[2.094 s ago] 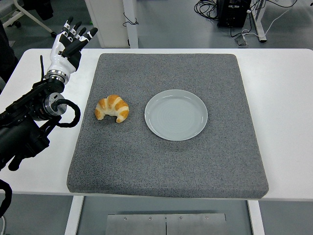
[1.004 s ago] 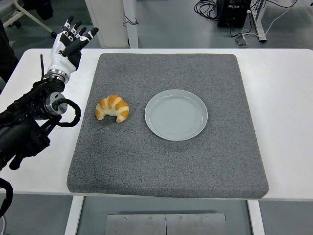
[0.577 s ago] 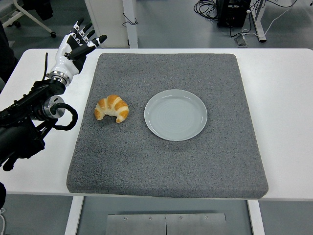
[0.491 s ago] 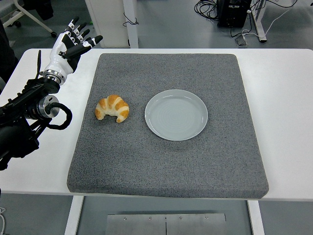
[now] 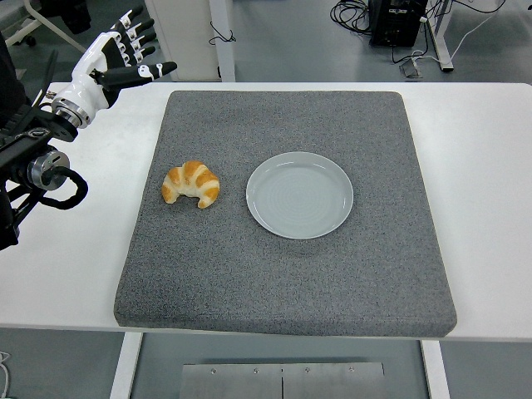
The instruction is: Place the bread on the plate
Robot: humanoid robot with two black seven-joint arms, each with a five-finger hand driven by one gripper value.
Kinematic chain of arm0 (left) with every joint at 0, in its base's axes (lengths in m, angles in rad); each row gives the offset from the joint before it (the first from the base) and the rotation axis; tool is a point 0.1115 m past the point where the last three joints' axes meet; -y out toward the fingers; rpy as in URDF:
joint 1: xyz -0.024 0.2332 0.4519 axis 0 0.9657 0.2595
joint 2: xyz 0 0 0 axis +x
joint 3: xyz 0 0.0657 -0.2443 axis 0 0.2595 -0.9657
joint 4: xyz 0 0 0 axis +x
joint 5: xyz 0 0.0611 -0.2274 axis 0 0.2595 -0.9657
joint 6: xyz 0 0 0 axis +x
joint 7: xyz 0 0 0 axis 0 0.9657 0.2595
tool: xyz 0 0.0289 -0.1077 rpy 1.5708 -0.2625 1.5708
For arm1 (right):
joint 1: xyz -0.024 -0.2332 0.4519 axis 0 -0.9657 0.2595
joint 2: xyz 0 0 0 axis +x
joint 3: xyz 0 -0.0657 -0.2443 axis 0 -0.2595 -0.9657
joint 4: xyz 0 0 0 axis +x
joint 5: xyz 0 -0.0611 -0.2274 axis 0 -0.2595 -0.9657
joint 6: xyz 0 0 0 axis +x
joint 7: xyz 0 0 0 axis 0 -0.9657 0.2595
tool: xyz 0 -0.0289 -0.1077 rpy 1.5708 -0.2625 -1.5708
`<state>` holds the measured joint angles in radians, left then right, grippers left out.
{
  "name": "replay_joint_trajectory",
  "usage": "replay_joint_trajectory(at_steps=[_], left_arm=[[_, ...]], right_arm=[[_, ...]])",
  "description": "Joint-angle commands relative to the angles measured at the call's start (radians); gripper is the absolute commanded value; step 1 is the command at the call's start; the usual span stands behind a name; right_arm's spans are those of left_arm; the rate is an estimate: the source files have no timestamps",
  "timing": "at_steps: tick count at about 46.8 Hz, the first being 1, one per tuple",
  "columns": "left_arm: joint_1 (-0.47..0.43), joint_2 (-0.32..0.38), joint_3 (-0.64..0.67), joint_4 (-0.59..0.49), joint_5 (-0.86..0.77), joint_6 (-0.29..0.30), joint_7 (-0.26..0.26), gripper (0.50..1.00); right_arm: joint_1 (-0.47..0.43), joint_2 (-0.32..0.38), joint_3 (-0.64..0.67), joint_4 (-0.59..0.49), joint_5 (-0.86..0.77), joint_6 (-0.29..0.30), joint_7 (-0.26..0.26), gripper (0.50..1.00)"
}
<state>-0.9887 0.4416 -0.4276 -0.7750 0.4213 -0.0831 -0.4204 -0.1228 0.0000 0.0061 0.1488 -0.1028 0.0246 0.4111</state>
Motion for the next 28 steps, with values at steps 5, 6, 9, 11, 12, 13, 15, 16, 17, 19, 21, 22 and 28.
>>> replay_joint_trajectory(at_steps=[5,6,9,11,12,13,15,16,17,19,21,22,28], left_arm=[[0.01,0.051,0.003,-0.075,0.109,-0.003,0.025,0.981],[0.01,0.061,0.006,-0.085,0.12,-0.001,0.029,0.98],[-0.001,0.088,0.05,-0.104,0.163,-0.003,0.04,0.98],[-0.004,0.095,0.078,-0.113,0.192,-0.003,0.042,0.98],[-0.007,0.095,0.085,-0.118,0.207,-0.003,0.042,0.98],[-0.01,0.097,0.092,-0.125,0.221,-0.003,0.045,0.98],[-0.013,0.101,0.099,-0.139,0.244,-0.001,0.049,0.98],[-0.013,0.103,0.101,-0.145,0.255,-0.001,0.054,0.98],[-0.013,0.103,0.102,-0.153,0.264,-0.001,0.061,0.98],[-0.015,0.103,0.104,-0.165,0.283,-0.003,0.081,0.978],[-0.019,0.103,0.115,-0.171,0.29,-0.003,0.106,0.978],[-0.024,0.103,0.124,-0.174,0.29,-0.003,0.118,0.978],[-0.076,0.097,0.21,-0.178,0.29,0.002,0.147,0.977]], right_arm=[[0.0,0.0,0.0,0.0,0.0,-0.002,0.0,1.0],[0.0,0.0,0.0,0.0,0.0,0.0,0.0,1.0],[0.0,0.0,0.0,0.0,0.0,0.0,0.0,1.0],[0.0,0.0,0.0,0.0,0.0,0.0,0.0,1.0],[0.0,0.0,0.0,0.0,0.0,0.0,0.0,1.0],[0.0,0.0,0.0,0.0,0.0,0.0,0.0,1.0],[0.0,0.0,0.0,0.0,0.0,0.0,0.0,1.0],[0.0,0.0,0.0,0.0,0.0,0.0,0.0,1.0],[0.0,0.0,0.0,0.0,0.0,0.0,0.0,1.0],[0.0,0.0,0.0,0.0,0.0,0.0,0.0,1.0],[0.0,0.0,0.0,0.0,0.0,0.0,0.0,1.0],[0.0,0.0,0.0,0.0,0.0,0.0,0.0,1.0],[0.0,0.0,0.0,0.0,0.0,0.0,0.0,1.0]])
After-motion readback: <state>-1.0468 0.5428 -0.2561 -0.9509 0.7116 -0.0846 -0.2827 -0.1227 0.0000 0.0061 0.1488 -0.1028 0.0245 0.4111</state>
